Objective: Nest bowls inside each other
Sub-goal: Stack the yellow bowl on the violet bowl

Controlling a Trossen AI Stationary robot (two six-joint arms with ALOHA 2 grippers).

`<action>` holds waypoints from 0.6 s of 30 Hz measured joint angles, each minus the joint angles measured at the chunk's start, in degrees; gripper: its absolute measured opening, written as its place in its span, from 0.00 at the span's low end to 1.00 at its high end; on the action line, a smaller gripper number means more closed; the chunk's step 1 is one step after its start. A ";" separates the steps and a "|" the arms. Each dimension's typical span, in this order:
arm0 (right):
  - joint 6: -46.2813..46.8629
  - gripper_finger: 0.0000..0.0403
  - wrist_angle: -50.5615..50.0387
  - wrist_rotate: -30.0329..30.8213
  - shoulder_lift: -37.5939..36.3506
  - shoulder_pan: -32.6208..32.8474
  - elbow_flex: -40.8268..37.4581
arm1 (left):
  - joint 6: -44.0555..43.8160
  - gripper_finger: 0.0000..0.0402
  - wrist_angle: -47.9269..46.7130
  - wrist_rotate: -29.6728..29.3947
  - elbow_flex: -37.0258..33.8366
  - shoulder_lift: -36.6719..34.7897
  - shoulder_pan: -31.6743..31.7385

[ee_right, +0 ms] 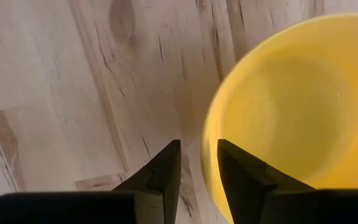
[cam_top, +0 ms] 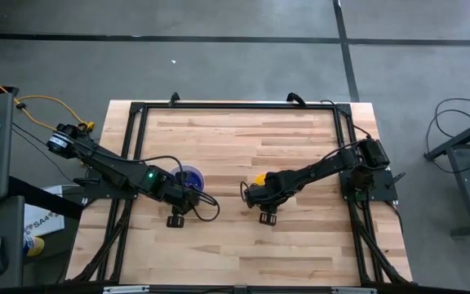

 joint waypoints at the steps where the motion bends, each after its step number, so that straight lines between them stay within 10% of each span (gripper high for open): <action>1: 0.00 0.24 -0.43 -0.10 -0.37 -0.20 0.00 | 0.00 0.24 0.03 0.00 0.00 0.00 -0.01; 18: -0.46 0.15 0.95 -4.49 -1.60 -2.04 0.04 | 0.00 0.24 0.04 0.79 0.00 0.00 -0.01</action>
